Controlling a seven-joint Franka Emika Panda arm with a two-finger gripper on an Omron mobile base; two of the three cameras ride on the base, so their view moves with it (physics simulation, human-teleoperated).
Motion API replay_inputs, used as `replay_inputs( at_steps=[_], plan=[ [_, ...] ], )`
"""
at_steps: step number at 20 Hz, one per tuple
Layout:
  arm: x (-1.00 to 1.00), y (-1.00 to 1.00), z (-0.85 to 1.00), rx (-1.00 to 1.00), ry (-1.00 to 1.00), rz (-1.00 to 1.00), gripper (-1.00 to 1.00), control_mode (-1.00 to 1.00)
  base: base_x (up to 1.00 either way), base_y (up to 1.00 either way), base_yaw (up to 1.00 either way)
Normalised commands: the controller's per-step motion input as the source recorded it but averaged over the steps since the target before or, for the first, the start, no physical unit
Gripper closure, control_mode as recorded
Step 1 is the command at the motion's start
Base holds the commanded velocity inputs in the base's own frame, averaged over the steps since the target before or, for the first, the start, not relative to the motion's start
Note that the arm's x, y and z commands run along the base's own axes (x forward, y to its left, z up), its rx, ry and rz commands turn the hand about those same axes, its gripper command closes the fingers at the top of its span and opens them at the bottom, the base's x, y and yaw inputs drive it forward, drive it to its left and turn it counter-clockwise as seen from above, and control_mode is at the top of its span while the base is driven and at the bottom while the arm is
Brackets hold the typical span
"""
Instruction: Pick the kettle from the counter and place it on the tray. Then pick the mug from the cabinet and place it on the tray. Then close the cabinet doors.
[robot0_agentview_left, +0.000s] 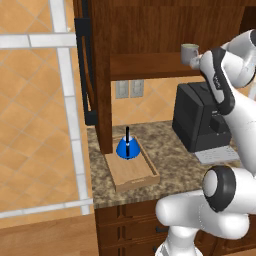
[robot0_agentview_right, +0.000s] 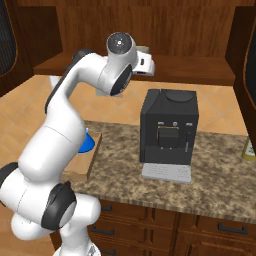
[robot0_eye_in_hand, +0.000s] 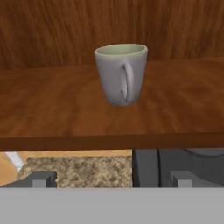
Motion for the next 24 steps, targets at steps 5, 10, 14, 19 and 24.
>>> replay_inputs(
  at_steps=[5,10,14,19,24],
  plan=[
    [0.54,-0.07,0.06,0.00,0.03,0.00,-1.00,-1.00,0.00,0.00,0.00],
    [0.53,-0.09,0.07,0.00,0.00,0.00,-1.00,-1.00,0.00,0.00,0.00],
    [0.46,-0.15,0.00,0.00,0.00,0.02,-1.00,-1.00,0.00,0.00,0.00],
    [0.41,-0.08,0.00,0.00,0.00,0.06,-1.00,-1.00,0.00,0.00,0.00],
    [0.34,-0.02,-0.03,0.00,0.00,0.09,-1.00,-1.00,0.00,0.00,0.00]
  ],
)
